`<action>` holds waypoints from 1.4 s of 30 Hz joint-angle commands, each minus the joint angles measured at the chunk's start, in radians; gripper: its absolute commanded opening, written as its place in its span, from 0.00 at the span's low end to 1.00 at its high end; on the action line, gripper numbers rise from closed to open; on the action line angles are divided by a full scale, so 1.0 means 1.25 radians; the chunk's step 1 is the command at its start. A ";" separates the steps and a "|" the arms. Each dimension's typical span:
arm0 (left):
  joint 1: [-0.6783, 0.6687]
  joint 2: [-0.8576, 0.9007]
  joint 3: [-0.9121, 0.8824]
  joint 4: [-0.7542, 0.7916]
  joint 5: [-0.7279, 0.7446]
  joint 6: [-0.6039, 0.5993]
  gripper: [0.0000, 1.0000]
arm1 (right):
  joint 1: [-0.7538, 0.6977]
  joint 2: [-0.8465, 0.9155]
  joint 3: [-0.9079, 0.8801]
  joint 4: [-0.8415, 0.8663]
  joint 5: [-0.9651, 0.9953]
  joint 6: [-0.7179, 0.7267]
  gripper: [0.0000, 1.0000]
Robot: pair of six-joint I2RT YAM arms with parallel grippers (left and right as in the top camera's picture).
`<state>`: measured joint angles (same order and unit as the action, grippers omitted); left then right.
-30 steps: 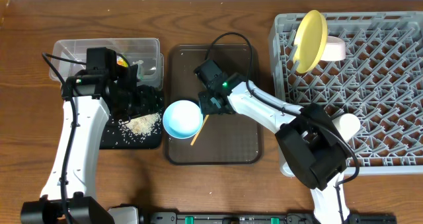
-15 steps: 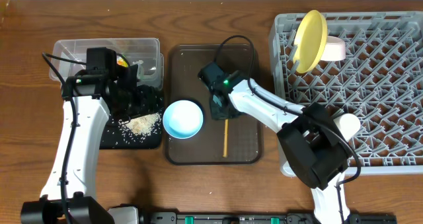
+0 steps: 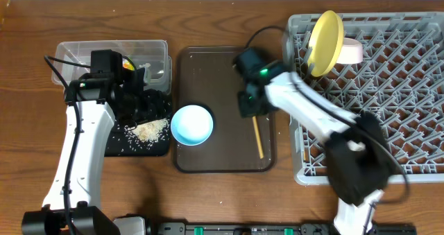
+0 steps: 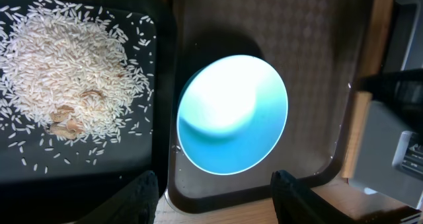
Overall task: Sort waste into correct bins and load items into the dishwasher rack
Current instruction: 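Carry the second chopstick into the rack and release it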
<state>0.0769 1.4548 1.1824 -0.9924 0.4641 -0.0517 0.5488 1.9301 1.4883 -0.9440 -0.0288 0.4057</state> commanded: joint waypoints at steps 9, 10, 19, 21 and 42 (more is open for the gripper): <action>0.001 -0.003 0.010 -0.003 -0.005 0.004 0.58 | -0.158 -0.226 0.002 -0.118 0.025 -0.192 0.01; 0.001 -0.003 0.010 -0.004 -0.005 0.004 0.58 | -0.171 -0.226 0.002 -0.134 0.045 -0.194 0.01; 0.001 -0.003 0.010 -0.004 -0.005 0.004 0.58 | -0.250 -0.179 -0.031 -0.158 0.074 -0.200 0.01; 0.001 -0.003 0.010 -0.004 -0.005 0.004 0.58 | -0.257 -0.166 -0.040 -0.152 0.074 -0.200 0.01; 0.001 -0.003 0.010 -0.011 -0.086 0.001 0.58 | -0.238 -0.179 -0.011 -0.028 -0.162 -0.201 0.40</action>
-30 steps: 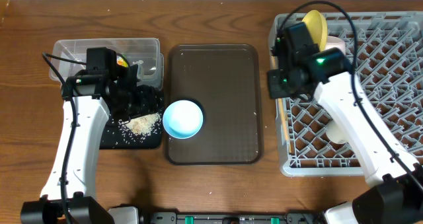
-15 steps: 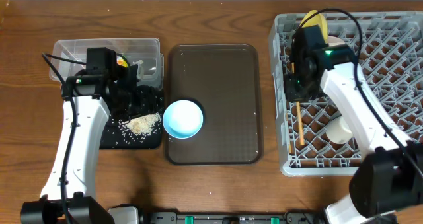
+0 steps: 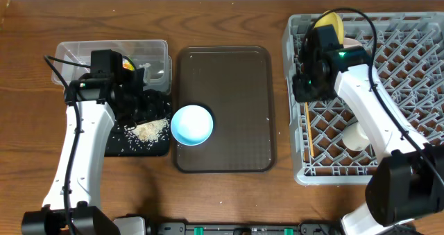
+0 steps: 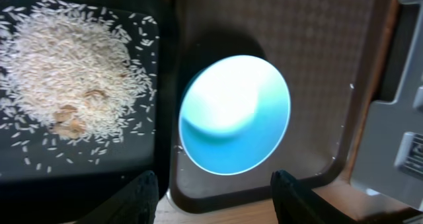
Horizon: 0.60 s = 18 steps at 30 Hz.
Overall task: Sort waste into correct bins and load items into the dishwasher rack
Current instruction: 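Carry the second chopstick into the rack and release it, then grasp the light-blue bowl rim with the right gripper and lift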
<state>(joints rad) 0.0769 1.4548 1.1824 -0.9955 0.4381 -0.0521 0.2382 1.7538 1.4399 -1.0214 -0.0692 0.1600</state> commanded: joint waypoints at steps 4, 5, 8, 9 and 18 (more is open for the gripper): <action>0.001 -0.003 0.010 -0.014 -0.162 -0.070 0.58 | 0.053 -0.033 0.028 0.110 -0.227 -0.003 0.46; 0.001 -0.003 0.010 -0.018 -0.186 -0.093 0.58 | 0.070 -0.030 0.028 0.124 -0.227 -0.003 0.46; 0.001 -0.003 0.010 -0.036 -0.272 -0.179 0.58 | 0.131 -0.013 0.027 0.159 -0.215 -0.003 0.50; 0.001 -0.003 0.010 -0.042 -0.296 -0.200 0.58 | 0.151 -0.007 0.027 0.169 -0.215 -0.003 0.51; 0.001 -0.003 0.010 -0.056 -0.324 -0.226 0.58 | 0.313 0.122 0.027 0.239 -0.196 0.055 0.50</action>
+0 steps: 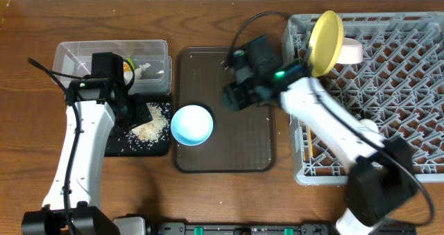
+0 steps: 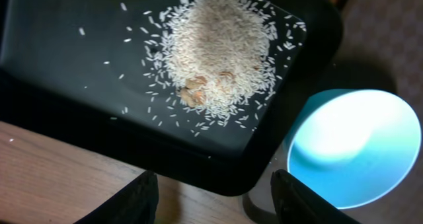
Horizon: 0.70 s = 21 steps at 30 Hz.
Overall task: Sort waste into correct bins and load items into the dishwasher rack
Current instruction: 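Grasp the light-blue bowl rim with the right gripper and lift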
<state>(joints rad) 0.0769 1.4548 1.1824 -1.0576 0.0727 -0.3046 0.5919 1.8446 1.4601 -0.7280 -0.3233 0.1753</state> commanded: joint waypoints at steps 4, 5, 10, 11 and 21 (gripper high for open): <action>0.001 -0.003 0.010 -0.009 -0.032 -0.024 0.58 | 0.076 0.124 0.011 0.033 0.016 0.081 0.45; 0.001 -0.003 0.010 -0.009 -0.032 -0.024 0.58 | 0.084 0.142 0.011 0.038 0.016 0.081 0.42; 0.001 -0.003 0.010 -0.009 -0.032 -0.024 0.58 | 0.099 0.199 0.011 0.039 0.017 0.081 0.10; 0.001 -0.003 0.010 -0.009 -0.032 -0.024 0.63 | 0.097 0.200 0.011 0.035 0.016 0.081 0.01; 0.001 -0.003 0.010 -0.009 -0.032 -0.024 0.64 | -0.003 0.059 0.042 -0.016 0.093 0.052 0.01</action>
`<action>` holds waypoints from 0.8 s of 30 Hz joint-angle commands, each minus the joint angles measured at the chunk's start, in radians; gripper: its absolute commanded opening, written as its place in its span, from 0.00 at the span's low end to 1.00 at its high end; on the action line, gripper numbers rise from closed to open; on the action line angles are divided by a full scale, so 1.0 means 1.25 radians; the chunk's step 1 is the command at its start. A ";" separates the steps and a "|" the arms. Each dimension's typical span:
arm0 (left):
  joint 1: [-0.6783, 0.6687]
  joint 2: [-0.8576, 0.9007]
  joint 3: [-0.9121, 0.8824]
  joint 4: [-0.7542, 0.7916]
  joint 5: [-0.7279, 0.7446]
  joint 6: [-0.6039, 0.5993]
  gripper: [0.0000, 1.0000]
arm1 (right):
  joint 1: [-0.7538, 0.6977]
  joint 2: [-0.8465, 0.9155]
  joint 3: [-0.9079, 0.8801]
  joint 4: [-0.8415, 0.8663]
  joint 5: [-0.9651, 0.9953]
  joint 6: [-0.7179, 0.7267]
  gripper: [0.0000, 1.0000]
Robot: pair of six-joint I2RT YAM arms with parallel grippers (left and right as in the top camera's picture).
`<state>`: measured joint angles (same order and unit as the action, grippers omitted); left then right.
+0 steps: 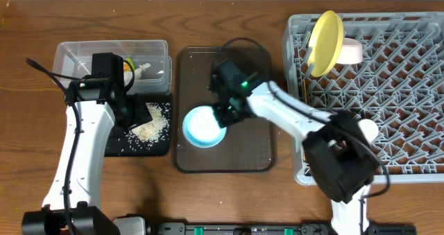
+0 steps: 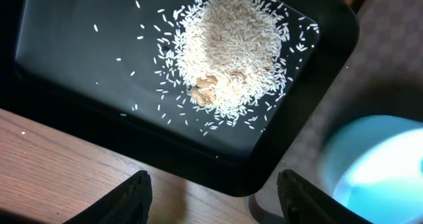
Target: Sort waste into correct bins and load items into the dishwasher rack
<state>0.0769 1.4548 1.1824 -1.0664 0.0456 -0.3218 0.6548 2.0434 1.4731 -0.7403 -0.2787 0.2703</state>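
Note:
A blue bowl [image 1: 203, 129] sits on the brown tray [image 1: 253, 75]; in the left wrist view the blue bowl [image 2: 380, 164] is blurred at the right edge. My right gripper [image 1: 223, 111] is down at the bowl's upper right rim and seems shut on it; its fingers are hard to make out. My left gripper [image 2: 215, 207] hangs open over the near edge of the black bin [image 2: 73, 85], which holds a heap of rice [image 2: 231, 49]. The grey dishwasher rack [image 1: 416, 159] stands on the right.
A clear bin [image 1: 76, 55] with scraps sits behind the black bin. In the rack are an upright yellow plate [image 1: 326, 34], a pink cup [image 1: 352, 52], a white cup [image 1: 369, 131] and a wooden chopstick [image 1: 306, 95] along its left side.
My right gripper has come down from above the tray's middle onto the blue bowl's rim. The bowl has shifted a little to the right. The left arm has barely moved.
First my right gripper was on the tray at a wooden chopstick. Then the chopstick lay in the rack's left side with the gripper over it. After that the gripper was back over the tray and my left gripper had shifted over the rice. Now the right gripper is on the bowl.

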 commanded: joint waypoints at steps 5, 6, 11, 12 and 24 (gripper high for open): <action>0.001 -0.003 0.010 -0.002 -0.010 -0.010 0.65 | -0.130 -0.237 0.031 -0.059 0.201 -0.075 0.01; 0.001 -0.003 0.010 -0.002 -0.010 -0.010 0.65 | -0.142 -0.262 0.031 -0.074 0.246 -0.077 0.01; 0.001 -0.003 0.010 -0.002 -0.010 -0.010 0.65 | -0.192 -0.347 0.031 -0.130 0.523 -0.077 0.01; 0.001 -0.003 0.010 -0.002 -0.010 -0.010 0.65 | -0.200 -0.358 0.031 -0.136 0.601 -0.077 0.01; 0.001 -0.003 0.010 -0.001 -0.010 -0.010 0.65 | -0.213 -0.363 0.025 -0.297 0.969 -0.042 0.01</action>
<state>0.0769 1.4548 1.1824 -1.0660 0.0456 -0.3218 0.3904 1.5906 1.5040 -1.0801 0.8051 0.1856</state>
